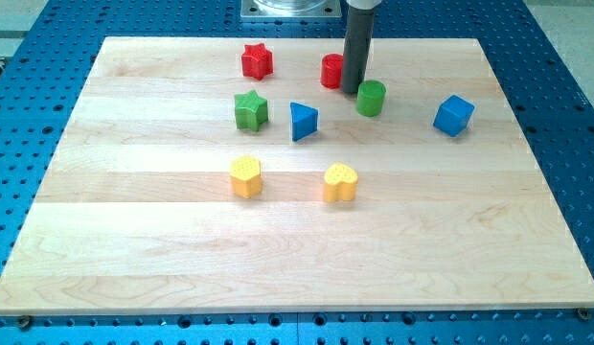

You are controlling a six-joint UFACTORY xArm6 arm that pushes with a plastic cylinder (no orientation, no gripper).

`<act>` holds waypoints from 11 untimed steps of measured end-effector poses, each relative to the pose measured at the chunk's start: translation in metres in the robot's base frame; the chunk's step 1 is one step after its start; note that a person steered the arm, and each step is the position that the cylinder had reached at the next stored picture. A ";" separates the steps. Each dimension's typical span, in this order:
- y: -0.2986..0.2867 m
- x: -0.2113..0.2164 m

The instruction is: Slide the red circle to the right side of the red star

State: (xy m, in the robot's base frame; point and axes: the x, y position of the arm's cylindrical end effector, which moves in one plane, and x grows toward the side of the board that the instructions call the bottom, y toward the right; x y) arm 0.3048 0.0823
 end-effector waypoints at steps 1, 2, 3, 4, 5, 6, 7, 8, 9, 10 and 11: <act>-0.012 0.005; -0.021 0.017; -0.021 0.013; -0.017 0.007; -0.017 0.007; -0.017 0.006; -0.016 0.006; -0.007 0.003; -0.007 -0.012; -0.016 0.000; -0.035 0.022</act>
